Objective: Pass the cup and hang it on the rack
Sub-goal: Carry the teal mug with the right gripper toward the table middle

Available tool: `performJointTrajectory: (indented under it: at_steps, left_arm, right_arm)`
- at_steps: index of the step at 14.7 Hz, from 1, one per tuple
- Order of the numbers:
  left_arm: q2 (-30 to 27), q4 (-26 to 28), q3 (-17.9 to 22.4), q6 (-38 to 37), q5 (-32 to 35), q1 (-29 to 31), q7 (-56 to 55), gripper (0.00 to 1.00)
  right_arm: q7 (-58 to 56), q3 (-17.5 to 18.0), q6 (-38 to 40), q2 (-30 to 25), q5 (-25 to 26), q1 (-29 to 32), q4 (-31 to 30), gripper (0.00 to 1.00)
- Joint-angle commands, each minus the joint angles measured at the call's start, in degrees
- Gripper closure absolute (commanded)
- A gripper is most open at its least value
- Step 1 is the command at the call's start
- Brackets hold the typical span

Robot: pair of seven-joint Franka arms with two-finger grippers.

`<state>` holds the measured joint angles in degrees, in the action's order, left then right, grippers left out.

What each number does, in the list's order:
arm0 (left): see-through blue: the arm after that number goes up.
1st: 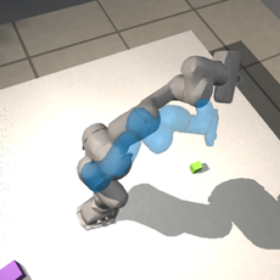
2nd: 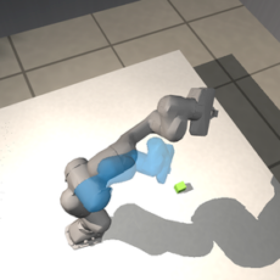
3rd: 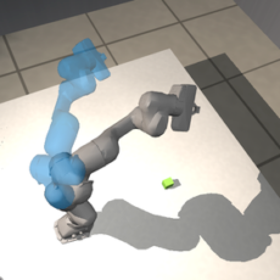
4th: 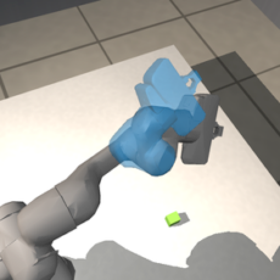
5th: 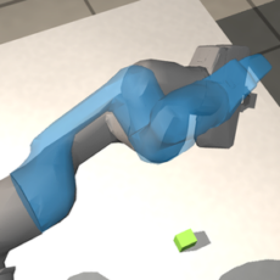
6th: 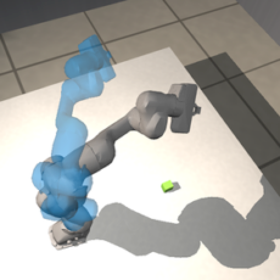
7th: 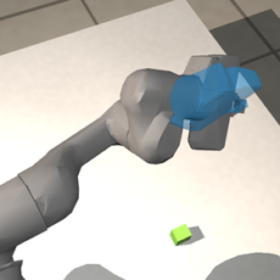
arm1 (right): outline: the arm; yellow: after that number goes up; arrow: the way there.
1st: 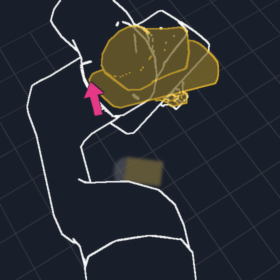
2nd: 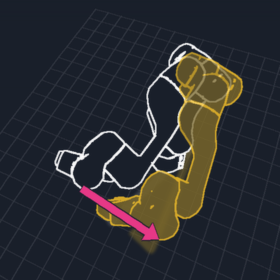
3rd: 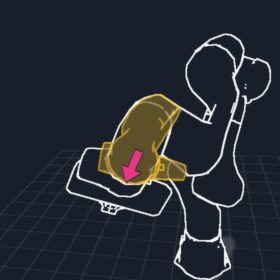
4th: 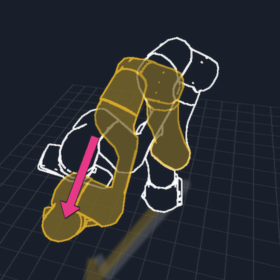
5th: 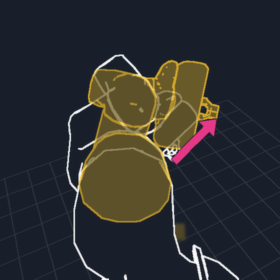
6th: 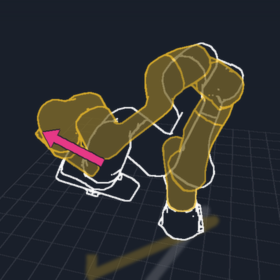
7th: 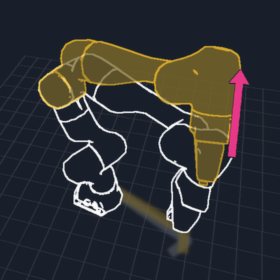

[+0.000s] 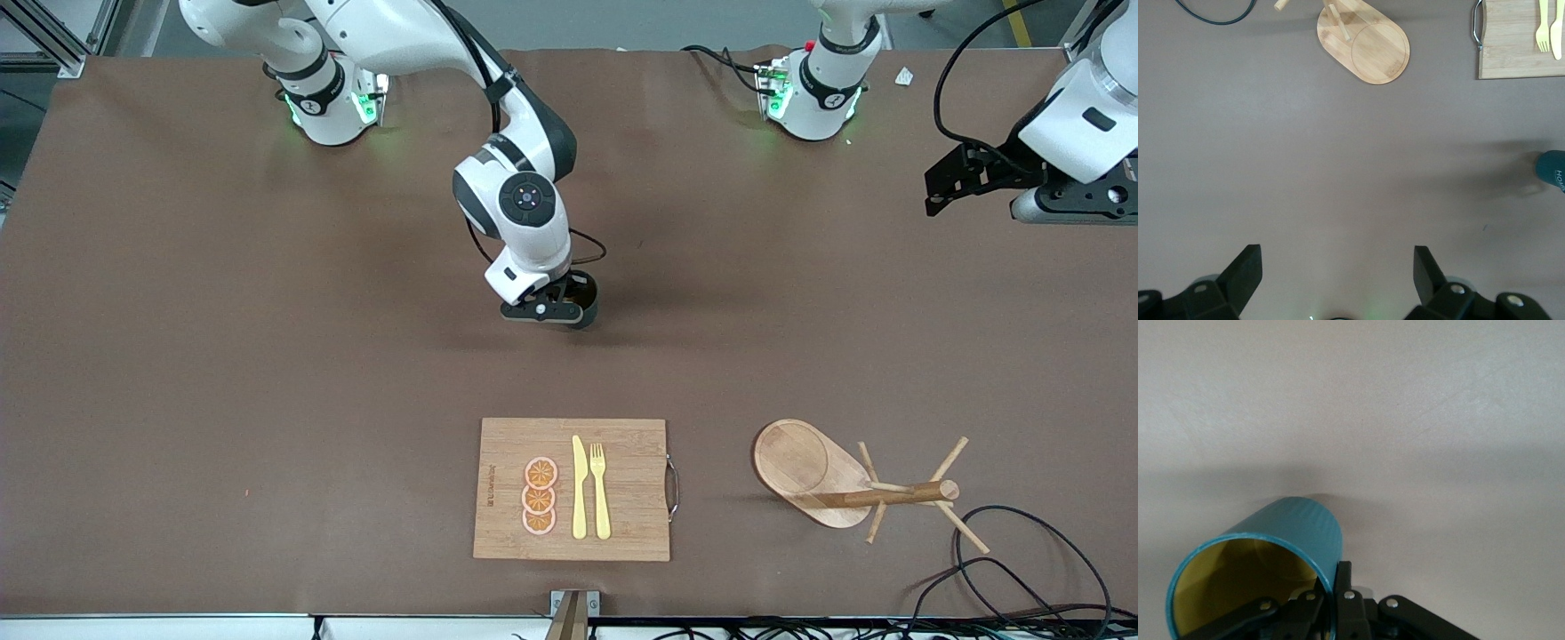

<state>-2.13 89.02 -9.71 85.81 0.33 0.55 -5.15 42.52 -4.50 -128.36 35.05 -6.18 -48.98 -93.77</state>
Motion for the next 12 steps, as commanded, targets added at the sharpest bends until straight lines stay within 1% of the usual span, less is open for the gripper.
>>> performJointTrajectory:
  at_steps: [1, 3, 9, 10, 11, 12]
  left_arm:
    - [0.72, -1.13, -0.22, -1.09, 0.11, -0.02, 1.02, 0.0]
    - [0.98, -1.4, -0.22, -1.09, 0.11, -0.02, 0.94, 0.0]
    - [0.98, -1.48, -0.22, -1.09, 0.11, -0.2, 0.5, 0.0]
    - [1.07, -1.57, -0.22, -1.09, 0.02, 0.07, 0.5, 0.0]
    - [1.59, -1.57, -0.22, -1.09, 0.11, 0.42, 0.58, 0.0]
    - [1.6, -1.57, -0.22, -1.09, 0.11, 0.51, 1.11, 0.0]
  right_arm:
    - [-5.15, -0.68, 0.13, 1.07, 0.99, -1.46, 1.13, 1.0]
    - [-9.03, -0.68, -0.84, 1.16, 0.82, -1.47, 1.13, 0.99]
    - [-8.95, -0.6, -2.51, 2.04, 0.38, -2.7, 1.13, 0.98]
    - [-8.95, -0.6, -2.51, 2.04, 0.38, -2.7, 1.13, 0.96]
    - [-9.04, -0.6, -2.51, 2.04, 0.38, -2.7, 1.13, 0.79]
    - [-8.69, -0.6, -2.43, 2.13, -0.06, -2.61, 1.13, 0.49]
